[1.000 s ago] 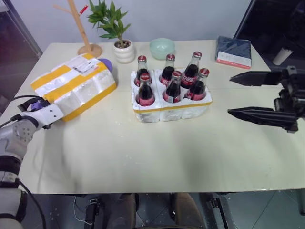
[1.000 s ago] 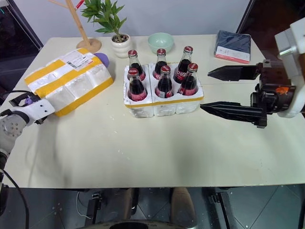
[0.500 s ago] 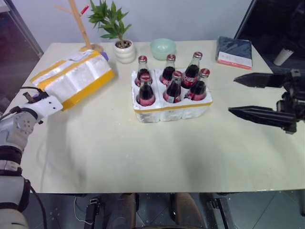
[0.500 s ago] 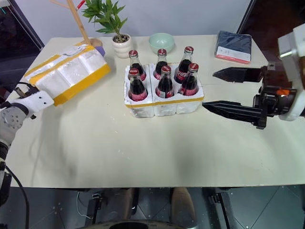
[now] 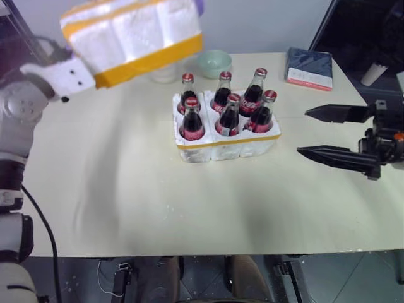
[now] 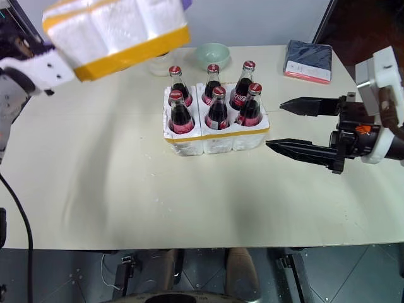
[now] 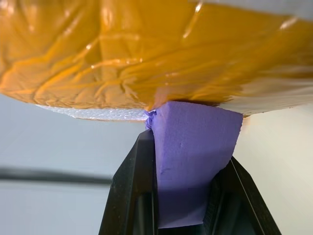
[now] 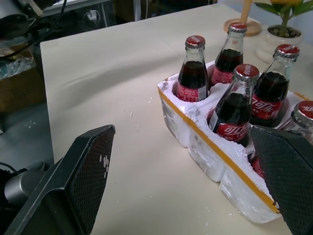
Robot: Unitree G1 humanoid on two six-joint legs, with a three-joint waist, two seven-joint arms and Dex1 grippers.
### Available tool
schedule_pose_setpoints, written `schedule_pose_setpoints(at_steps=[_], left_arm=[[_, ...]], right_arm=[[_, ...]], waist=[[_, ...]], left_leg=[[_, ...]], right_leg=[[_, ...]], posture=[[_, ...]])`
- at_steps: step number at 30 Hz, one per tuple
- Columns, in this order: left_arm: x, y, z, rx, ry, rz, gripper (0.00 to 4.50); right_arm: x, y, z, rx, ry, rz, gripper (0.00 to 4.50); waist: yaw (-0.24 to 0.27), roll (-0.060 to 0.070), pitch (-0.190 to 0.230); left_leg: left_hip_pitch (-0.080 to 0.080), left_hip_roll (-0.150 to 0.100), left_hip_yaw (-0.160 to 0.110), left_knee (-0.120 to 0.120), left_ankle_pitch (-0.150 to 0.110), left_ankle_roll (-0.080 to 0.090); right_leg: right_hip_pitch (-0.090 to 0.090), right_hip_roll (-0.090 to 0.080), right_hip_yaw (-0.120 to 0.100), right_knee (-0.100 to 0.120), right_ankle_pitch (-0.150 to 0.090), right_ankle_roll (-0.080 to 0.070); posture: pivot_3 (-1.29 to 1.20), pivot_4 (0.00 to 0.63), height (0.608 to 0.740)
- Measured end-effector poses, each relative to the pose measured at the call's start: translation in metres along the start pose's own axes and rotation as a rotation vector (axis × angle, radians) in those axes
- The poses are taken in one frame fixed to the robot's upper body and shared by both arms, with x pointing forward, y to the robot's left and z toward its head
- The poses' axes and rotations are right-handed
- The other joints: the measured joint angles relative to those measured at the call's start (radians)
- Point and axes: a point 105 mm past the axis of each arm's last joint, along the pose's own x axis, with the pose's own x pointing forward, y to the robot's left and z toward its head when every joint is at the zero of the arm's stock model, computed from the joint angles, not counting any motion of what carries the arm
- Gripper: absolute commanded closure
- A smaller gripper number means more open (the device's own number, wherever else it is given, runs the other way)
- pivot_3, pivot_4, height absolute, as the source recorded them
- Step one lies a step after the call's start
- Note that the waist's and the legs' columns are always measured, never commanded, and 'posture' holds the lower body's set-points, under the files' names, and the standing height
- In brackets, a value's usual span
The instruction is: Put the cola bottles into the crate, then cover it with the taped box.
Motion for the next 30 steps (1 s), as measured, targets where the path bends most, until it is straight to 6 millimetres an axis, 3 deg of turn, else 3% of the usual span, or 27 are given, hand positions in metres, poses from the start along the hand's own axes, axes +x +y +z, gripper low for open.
schedule_pose_setpoints(at_steps=[6,9,13,16,20,23,28,30], left_arm=[[-0.001,-0.008,0.067,0.025,-0.192,-0.115,3.77],[-0.006,-0.011,0.090,0.025,-0.253,-0.154,3.77],[-0.012,-0.029,0.107,0.023,-0.277,-0.241,3.77],[-0.015,-0.049,0.109,0.033,-0.262,-0.320,3.77],[-0.017,-0.061,0.117,0.034,-0.259,-0.358,3.77],[-0.017,-0.071,0.119,0.080,-0.256,-0.379,2.61],[-0.020,-0.077,0.121,0.168,-0.282,-0.376,0.03],[-0.024,-0.082,0.114,0.215,-0.276,-0.385,0.03]], right_arm=[[0.000,-0.005,-0.006,0.014,-0.011,-0.024,0.00],[0.001,-0.005,-0.008,0.021,-0.013,-0.028,0.00],[0.001,-0.006,-0.010,0.031,-0.027,-0.039,0.00],[0.001,-0.008,-0.011,0.040,-0.034,-0.050,0.00],[0.002,-0.008,-0.012,0.046,-0.043,-0.060,0.00],[0.003,-0.009,-0.011,0.055,-0.060,-0.062,0.00],[0.003,-0.009,-0.011,0.055,-0.064,-0.070,0.00],[0.003,-0.010,-0.011,0.055,-0.065,-0.073,0.00]], waist=[[-0.001,0.000,0.000],[-0.003,0.000,0.000],[-0.003,0.000,0.000],[-0.002,0.000,0.000],[-0.001,0.000,0.000],[0.000,0.000,0.000],[-0.001,0.000,0.000],[-0.005,0.000,0.000]], left_leg=[[0.000,0.000,0.000,0.000,0.000,0.000],[0.000,0.000,0.000,0.000,0.000,0.000],[0.001,0.000,0.000,0.001,0.000,0.000],[0.001,0.000,0.000,0.001,0.000,0.000],[0.000,0.000,0.000,0.001,0.000,0.000],[0.001,0.000,0.000,0.001,0.000,0.000],[0.001,0.000,0.000,0.001,0.000,0.000],[0.001,0.000,0.000,0.000,0.000,0.000]], right_leg=[[0.000,0.000,0.000,0.000,0.000,0.000],[0.000,0.000,0.000,0.000,0.000,0.000],[0.001,0.000,0.000,0.000,0.000,0.000],[0.001,0.001,0.000,0.000,0.000,0.000],[0.001,0.001,0.000,0.000,0.000,0.000],[0.001,0.001,0.000,0.000,0.000,0.000],[0.001,0.001,0.000,0.000,0.000,0.000],[0.001,0.001,0.000,0.000,0.000,0.000]], posture=[[0.00,0.150,0.739],[0.00,0.150,0.739],[0.00,0.150,0.739],[0.00,0.150,0.739],[0.00,0.150,0.739],[0.00,0.150,0.739],[0.00,0.150,0.739],[0.00,0.150,0.739]])
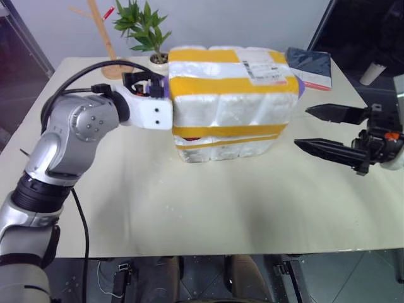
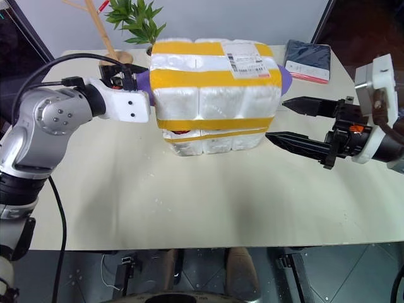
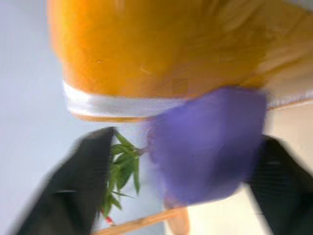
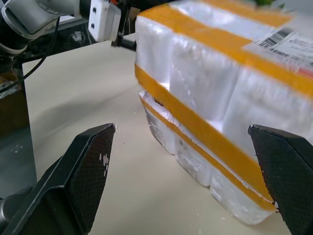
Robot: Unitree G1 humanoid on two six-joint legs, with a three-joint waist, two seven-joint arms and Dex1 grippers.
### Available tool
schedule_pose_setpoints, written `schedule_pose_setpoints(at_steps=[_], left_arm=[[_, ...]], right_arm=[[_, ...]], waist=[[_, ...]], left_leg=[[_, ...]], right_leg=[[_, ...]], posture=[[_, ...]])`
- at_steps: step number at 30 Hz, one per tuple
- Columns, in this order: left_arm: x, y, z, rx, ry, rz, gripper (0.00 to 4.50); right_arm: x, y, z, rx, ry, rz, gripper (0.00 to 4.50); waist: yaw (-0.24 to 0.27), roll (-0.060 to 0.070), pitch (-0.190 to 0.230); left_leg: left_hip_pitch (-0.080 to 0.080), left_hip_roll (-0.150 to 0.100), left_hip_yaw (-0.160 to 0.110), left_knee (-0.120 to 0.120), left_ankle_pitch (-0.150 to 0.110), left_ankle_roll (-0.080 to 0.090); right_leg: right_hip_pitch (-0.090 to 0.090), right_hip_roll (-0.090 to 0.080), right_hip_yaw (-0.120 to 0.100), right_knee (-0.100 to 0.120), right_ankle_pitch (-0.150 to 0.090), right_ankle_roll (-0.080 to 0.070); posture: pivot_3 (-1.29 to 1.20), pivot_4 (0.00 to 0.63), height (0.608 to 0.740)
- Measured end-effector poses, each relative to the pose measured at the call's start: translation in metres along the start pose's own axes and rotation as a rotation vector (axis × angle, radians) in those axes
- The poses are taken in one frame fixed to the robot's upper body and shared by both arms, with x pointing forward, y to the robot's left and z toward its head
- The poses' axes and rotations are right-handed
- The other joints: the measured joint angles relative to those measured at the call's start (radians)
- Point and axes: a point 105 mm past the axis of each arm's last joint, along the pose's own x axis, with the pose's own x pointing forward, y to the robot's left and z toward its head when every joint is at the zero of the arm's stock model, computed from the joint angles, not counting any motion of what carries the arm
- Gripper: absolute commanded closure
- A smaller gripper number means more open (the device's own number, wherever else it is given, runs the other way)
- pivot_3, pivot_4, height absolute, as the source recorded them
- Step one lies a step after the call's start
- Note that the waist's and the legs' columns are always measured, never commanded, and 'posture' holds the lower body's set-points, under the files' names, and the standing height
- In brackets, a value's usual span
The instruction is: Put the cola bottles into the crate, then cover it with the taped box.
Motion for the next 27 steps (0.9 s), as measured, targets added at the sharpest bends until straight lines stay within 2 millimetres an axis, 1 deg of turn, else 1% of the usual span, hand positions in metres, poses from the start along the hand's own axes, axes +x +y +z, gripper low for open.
schedule_pose_setpoints(at_steps=[2,4,6,9,10,12,14,15,16,17,18,19,21,22,25,27], left_arm=[[-0.004,-0.010,-0.006,0.009,0.014,-0.018,0.03],[-0.011,-0.019,-0.013,-0.039,0.018,-0.027,0.03],[-0.019,-0.017,-0.013,-0.114,-0.007,0.001,0.03],[-0.033,-0.006,-0.010,-0.238,-0.076,0.065,0.03],[-0.037,-0.005,-0.009,-0.291,-0.104,0.063,0.03],[-0.050,-0.014,-0.007,-0.492,-0.192,-0.005,0.03],[-0.060,-0.025,-0.006,-0.739,-0.275,-0.113,0.03],[-0.066,-0.024,-0.008,-0.905,-0.316,-0.164,0.03],[-0.073,-0.022,-0.011,-1.033,-0.339,-0.211,0.03],[-0.088,-0.019,-0.017,-1.181,-0.364,-0.289,0.03],[-0.101,-0.015,-0.020,-1.258,-0.379,-0.354,0.03],[-0.115,-0.010,-0.022,-1.307,-0.400,-0.406,0.03],[-0.129,-0.004,-0.021,-1.348,-0.439,-0.486,0.03],[-0.132,-0.003,-0.022,-1.365,-0.450,-0.504,0.03],[-0.131,-0.008,-0.033,-1.432,-0.444,-0.520,0.03],[-0.127,-0.010,-0.037,-1.437,-0.429,-0.515,0.03]], right_arm=[[-0.001,0.000,0.000,0.001,0.000,-0.004,0.00],[-0.002,-0.001,-0.002,0.004,0.002,-0.008,0.00],[-0.002,-0.001,-0.004,0.010,0.007,-0.010,0.00],[-0.003,0.000,-0.005,0.012,0.009,-0.007,0.00],[-0.004,0.000,-0.005,0.012,0.009,-0.008,0.00],[-0.004,-0.001,-0.006,0.008,0.012,-0.009,0.00],[-0.005,-0.002,-0.008,0.006,0.016,-0.015,0.00],[-0.005,-0.003,-0.009,0.004,0.019,-0.015,0.00],[-0.006,-0.003,-0.010,0.002,0.022,-0.014,0.00],[-0.006,-0.003,-0.011,-0.005,0.030,-0.008,0.00],[-0.007,-0.004,-0.014,-0.006,0.046,-0.004,0.00],[-0.008,-0.005,-0.018,-0.002,0.063,-0.004,0.00],[-0.009,-0.009,-0.024,-0.013,0.092,-0.006,0.00],[-0.009,-0.011,-0.028,-0.015,0.106,-0.009,0.00],[-0.009,-0.018,-0.041,-0.006,0.146,-0.024,0.00],[-0.008,-0.023,-0.044,0.000,0.151,-0.034,0.00]], waist=[[0.000,0.000,0.000],[0.003,0.000,0.000],[0.006,0.000,0.000],[0.008,0.000,0.000],[0.007,0.000,0.000],[0.003,0.000,0.000],[-0.001,0.000,0.000],[-0.001,0.000,0.000],[-0.001,-0.001,0.000],[-0.002,-0.001,0.001],[-0.004,-0.001,0.001],[-0.005,0.000,0.000],[-0.005,0.001,0.000],[-0.002,0.001,0.000],[0.003,0.001,0.000],[0.001,0.001,0.000]], left_leg=[[0.000,0.000,0.000,0.000,0.000,0.000],[0.000,0.000,0.000,0.000,0.000,0.000],[-0.001,0.000,0.000,0.001,0.000,0.000],[-0.001,0.000,0.000,0.001,0.000,0.000],[0.000,0.000,0.000,0.001,0.000,0.000],[0.000,0.000,0.000,0.001,0.000,0.000],[0.000,0.001,0.000,0.000,0.000,0.000],[0.000,0.002,-0.001,0.001,0.000,0.000],[0.000,0.003,-0.001,0.001,0.000,0.000],[0.000,0.003,-0.001,0.001,0.000,0.000],[0.000,0.003,-0.001,0.001,0.000,0.000],[0.001,0.003,-0.001,0.001,0.000,0.000],[0.001,0.003,0.000,0.000,0.000,0.000],[0.001,0.003,0.000,0.000,0.000,0.000],[0.001,0.004,0.000,0.001,0.000,0.000],[0.001,0.004,0.000,0.001,0.000,0.000]], right_leg=[[0.000,0.000,0.000,0.000,0.000,0.000],[0.000,0.000,0.000,0.000,0.000,0.000],[0.000,0.000,0.000,0.000,0.000,0.000],[0.001,0.000,0.000,-0.001,0.000,0.000],[0.001,0.000,0.000,-0.001,0.000,0.000],[0.001,0.000,0.000,0.000,0.000,0.000],[0.001,0.001,0.000,0.000,0.000,0.000],[0.001,0.002,0.000,0.001,0.000,0.000],[0.001,0.003,0.000,0.001,0.000,0.000],[0.000,0.004,0.000,0.001,0.000,-0.001],[0.000,0.004,0.000,0.001,0.000,-0.001],[0.000,0.004,0.000,0.000,0.000,-0.001],[0.001,0.004,0.000,0.000,-0.001,-0.001],[0.001,0.004,0.000,0.000,-0.001,-0.003],[0.001,0.004,0.000,0.000,-0.002,-0.005],[0.001,0.004,0.000,0.000,-0.002,-0.005]], posture=[[0.00,0.150,0.739],[0.00,0.150,0.739],[0.00,0.150,0.739],[0.00,0.150,0.739],[0.00,0.150,0.739],[0.00,0.150,0.739],[0.00,0.150,0.739],[0.00,0.150,0.739],[0.00,0.150,0.739],[0.00,0.150,0.739],[0.00,0.150,0.739],[0.00,0.150,0.739],[0.00,0.150,0.739],[0.00,0.150,0.739],[0.00,0.150,0.739],[0.00,0.150,0.739]])
